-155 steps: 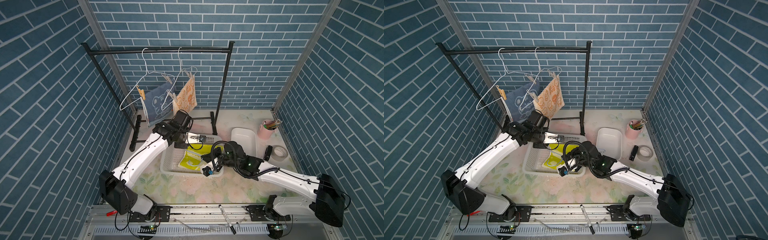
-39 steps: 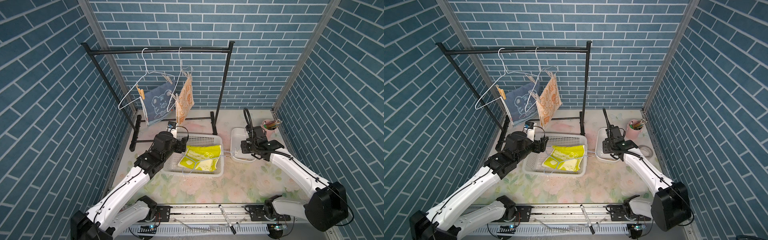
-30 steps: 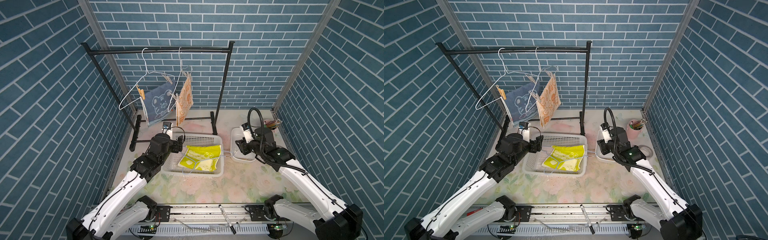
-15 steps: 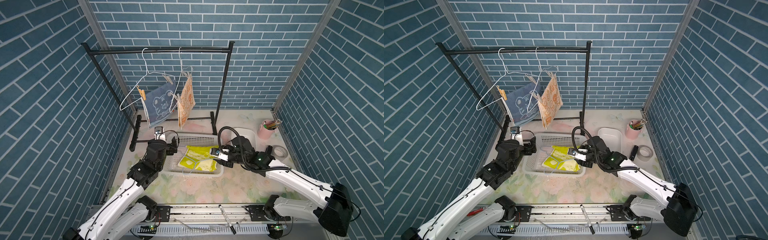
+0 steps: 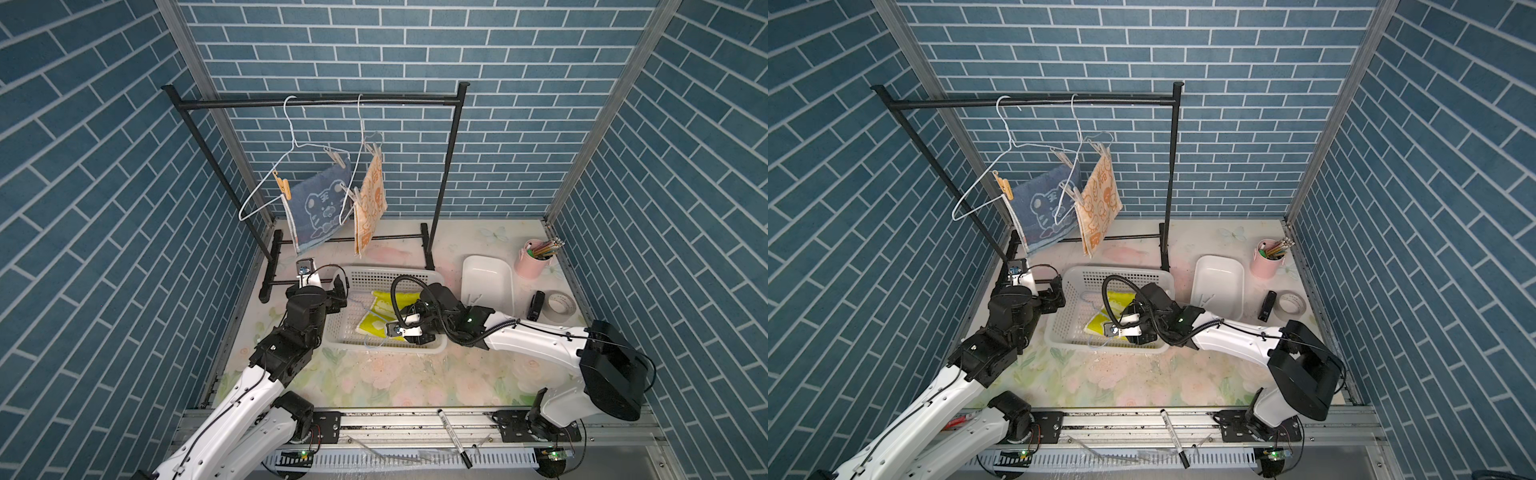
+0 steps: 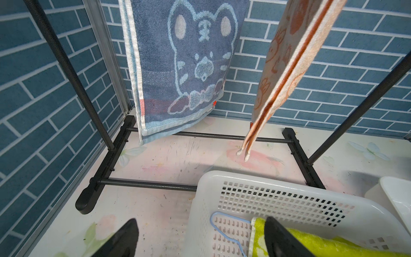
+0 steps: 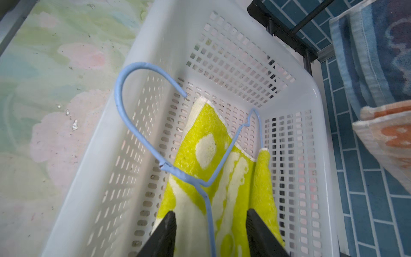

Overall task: Remove the clothespins securing towels to the hanger
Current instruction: Pick up the hanger from the basket.

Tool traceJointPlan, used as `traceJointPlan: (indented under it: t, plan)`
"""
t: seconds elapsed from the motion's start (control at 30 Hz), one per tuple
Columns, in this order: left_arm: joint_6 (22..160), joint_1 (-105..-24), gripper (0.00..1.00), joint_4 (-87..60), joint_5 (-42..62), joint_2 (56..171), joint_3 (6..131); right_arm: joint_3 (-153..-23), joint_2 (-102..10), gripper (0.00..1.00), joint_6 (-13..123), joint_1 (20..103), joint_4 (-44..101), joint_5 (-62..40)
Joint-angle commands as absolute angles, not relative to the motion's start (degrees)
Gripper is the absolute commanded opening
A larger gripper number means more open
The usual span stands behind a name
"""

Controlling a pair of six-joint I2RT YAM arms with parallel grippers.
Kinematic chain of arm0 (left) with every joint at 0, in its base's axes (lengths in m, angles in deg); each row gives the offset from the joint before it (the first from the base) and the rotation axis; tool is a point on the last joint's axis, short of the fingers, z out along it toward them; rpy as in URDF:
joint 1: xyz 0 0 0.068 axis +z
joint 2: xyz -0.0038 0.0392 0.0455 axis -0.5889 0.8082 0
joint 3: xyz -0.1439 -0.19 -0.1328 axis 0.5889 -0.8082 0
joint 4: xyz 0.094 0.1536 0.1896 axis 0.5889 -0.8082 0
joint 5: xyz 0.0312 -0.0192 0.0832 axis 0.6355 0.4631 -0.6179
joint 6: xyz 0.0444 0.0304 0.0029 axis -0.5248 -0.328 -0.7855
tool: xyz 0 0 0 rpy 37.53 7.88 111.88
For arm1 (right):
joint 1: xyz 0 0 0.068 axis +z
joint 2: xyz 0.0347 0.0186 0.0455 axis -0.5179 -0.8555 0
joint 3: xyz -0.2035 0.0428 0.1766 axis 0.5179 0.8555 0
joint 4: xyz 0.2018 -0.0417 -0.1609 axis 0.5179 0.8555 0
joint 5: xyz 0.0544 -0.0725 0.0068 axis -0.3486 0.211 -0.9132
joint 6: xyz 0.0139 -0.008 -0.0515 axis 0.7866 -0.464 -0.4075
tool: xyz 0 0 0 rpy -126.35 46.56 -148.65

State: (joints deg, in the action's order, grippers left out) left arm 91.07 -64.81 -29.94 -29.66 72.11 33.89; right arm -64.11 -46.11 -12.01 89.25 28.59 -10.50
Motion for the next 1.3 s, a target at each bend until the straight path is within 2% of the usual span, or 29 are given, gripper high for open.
traceJointPlan:
  t: [0.0, 0.53, 0.77, 1.0, 1.27]
  plan:
    - [91.5, -64.32, 0.89, -30.77, -30.73, 71.09, 33.51, -66.27, -48.66, 0.51, -15.55, 89.9, 23.75, -9.69]
    - [91.65, -63.95, 0.89, -31.6, -31.09, 70.19, 33.42, -66.06, -54.82, 0.28, -16.55, 91.12, 17.58, -5.91]
    - [90.98, -63.95, 0.89, -32.85, -31.69, 69.92, 34.24, -65.19, -52.95, 0.0, -13.55, 91.2, 15.2, -4.8]
    - [88.95, -63.96, 0.89, -34.51, -30.33, 68.55, 37.3, -67.24, -47.31, 0.0, -4.46, 90.95, 19.09, 1.26]
    - [91.84, -63.95, 0.85, -34.6, -22.63, 67.26, 37.69, -76.33, -39.84, 0.0, 13.21, 88.24, 33.24, 4.4]
